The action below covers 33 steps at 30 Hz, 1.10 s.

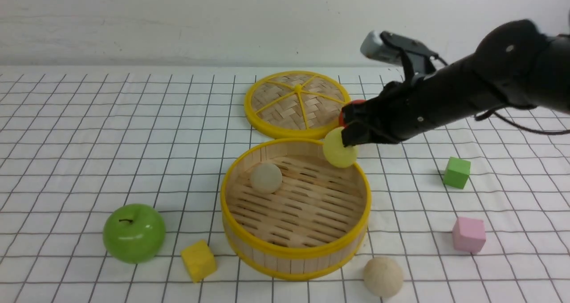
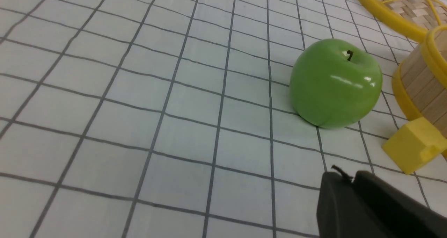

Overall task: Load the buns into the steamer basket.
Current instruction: Use the right arm to put the steamed stuffed bun into the steamer, then use the right arm to grab a steamed stuffed bun

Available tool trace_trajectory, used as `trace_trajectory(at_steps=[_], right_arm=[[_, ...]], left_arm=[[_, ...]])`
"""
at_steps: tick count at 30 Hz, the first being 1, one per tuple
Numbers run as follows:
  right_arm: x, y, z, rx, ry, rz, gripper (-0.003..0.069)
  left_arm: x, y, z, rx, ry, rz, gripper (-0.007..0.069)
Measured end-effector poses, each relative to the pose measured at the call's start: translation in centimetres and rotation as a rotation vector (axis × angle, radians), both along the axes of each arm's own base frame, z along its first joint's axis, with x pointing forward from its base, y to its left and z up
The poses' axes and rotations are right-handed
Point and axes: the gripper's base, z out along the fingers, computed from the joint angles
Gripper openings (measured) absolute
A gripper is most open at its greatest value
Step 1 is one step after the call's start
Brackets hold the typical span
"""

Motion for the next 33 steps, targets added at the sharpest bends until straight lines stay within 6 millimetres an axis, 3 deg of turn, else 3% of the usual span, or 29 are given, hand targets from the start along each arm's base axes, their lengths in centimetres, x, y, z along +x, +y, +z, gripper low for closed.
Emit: trace_trajectory(at_steps=[7,13,15,16,17,19,20,21,23,26,28,30,31,33], right_arm=[[1.7,0.3,-4.8,-0.032,0.052,-0.025,0.0039],[1.6,0.3,-4.2,-0.023,0.040,-0.028,0.0191],[1.0,-0.1,-2.1,-0.008,0.015,-0.012,0.0296],[0.9,-0.1,-1.9,-0.007,0.013,-0.009,0.0304],[0.1,-0.8,0.4,-0.001,-0.016,0.013,0.0370],[-1.3,-2.0,3.5,-0.014,-0.064,0.045,0.0428],[-1.2,-2.1,3.5,-0.019,-0.065,0.044,0.0428],[-3.1,-3.4,6.7,-0.046,-0.113,0.084,0.0468],[-4.2,-4.1,8.2,-0.074,-0.138,0.104,0.0479],[-8.2,-5.4,12.0,-0.128,-0.164,0.151,0.0494],[-10.6,-5.3,12.9,-0.125,-0.114,0.158,0.0494],[-11.3,-5.0,12.7,-0.123,-0.090,0.164,0.0494],[-12.8,-4.2,11.5,-0.133,-0.032,0.196,0.0494],[-13.5,-3.4,9.9,-0.147,0.009,0.224,0.0494]], left_arm=[[0.0,0.0,0.0,0.000,0.000,0.000,0.0048],[0.0,0.0,0.0,0.000,0.000,0.000,0.0048],[0.0,0.0,0.0,0.000,0.000,0.000,0.0048],[0.0,0.0,0.0,0.000,0.000,0.000,0.0048],[0.0,0.0,0.0,0.000,0.000,0.000,0.0048],[0.0,0.0,0.0,0.000,0.000,0.000,0.0048],[0.0,0.0,0.0,0.000,0.000,0.000,0.0048],[0.0,0.0,0.0,0.000,0.000,0.000,0.0048],[0.0,0.0,0.0,0.000,0.000,0.000,0.0048],[0.0,0.0,0.0,0.000,0.000,0.000,0.0048],[0.0,0.0,0.0,0.000,0.000,0.000,0.0048],[0.0,0.0,0.0,0.000,0.000,0.000,0.0048],[0.0,0.0,0.0,0.000,0.000,0.000,0.0050],[0.0,0.0,0.0,0.000,0.000,0.000,0.0052]])
